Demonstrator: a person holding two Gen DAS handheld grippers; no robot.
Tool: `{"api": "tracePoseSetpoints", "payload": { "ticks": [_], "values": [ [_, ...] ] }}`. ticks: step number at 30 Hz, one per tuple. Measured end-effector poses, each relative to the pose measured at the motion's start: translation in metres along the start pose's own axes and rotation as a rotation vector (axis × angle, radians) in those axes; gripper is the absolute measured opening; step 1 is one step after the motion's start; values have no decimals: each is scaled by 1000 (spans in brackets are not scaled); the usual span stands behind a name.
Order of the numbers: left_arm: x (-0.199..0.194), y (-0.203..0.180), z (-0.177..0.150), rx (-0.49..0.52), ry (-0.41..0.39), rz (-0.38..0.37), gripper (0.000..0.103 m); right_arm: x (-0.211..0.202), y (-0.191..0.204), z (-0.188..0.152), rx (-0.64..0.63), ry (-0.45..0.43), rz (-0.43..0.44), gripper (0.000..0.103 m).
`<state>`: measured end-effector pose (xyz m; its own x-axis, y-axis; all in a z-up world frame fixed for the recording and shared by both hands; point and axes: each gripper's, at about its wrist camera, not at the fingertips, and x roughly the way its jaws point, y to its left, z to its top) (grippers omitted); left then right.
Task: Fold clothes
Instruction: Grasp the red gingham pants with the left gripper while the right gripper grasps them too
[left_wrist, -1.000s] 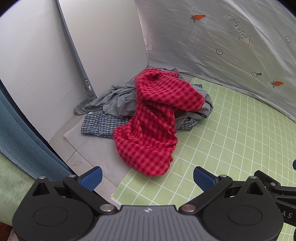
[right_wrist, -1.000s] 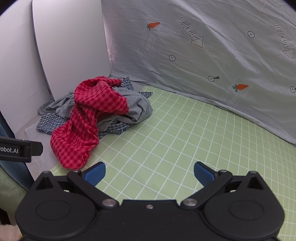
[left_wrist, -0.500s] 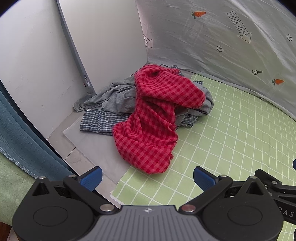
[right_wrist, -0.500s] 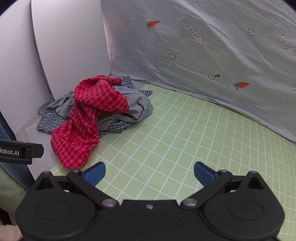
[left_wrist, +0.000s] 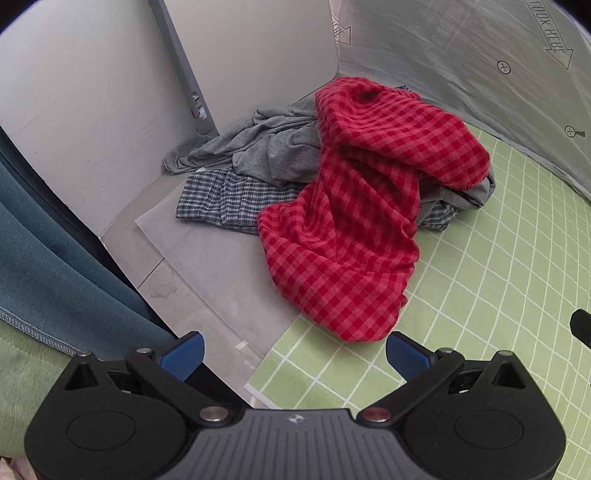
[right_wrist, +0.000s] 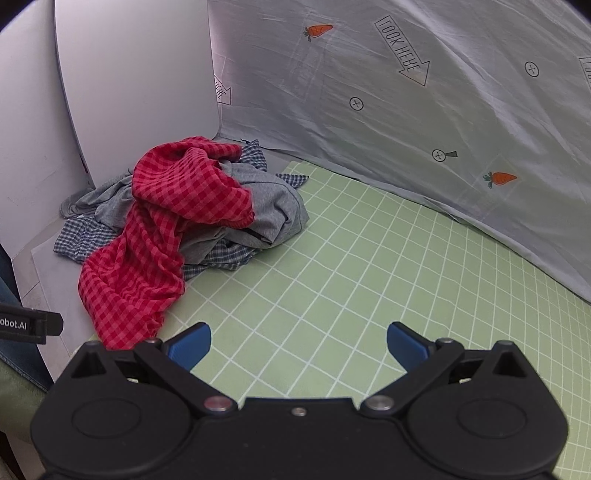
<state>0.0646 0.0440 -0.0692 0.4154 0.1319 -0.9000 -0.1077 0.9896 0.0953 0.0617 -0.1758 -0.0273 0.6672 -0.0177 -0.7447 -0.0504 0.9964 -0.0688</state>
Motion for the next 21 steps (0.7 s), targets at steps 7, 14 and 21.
{"api": "tracePoseSetpoints", "payload": {
  "ticks": [7, 14, 21],
  "values": [
    [47, 7, 18, -37, 69, -8, 103, 57, 26, 35, -89, 18, 19, 98],
    [84, 10, 36, -110, 122, -71, 101, 103, 55, 79, -159, -6, 63, 89],
    [108, 8, 42, -220, 166, -180, 62, 134, 66, 103, -163, 0, 131, 58]
  ]
}}
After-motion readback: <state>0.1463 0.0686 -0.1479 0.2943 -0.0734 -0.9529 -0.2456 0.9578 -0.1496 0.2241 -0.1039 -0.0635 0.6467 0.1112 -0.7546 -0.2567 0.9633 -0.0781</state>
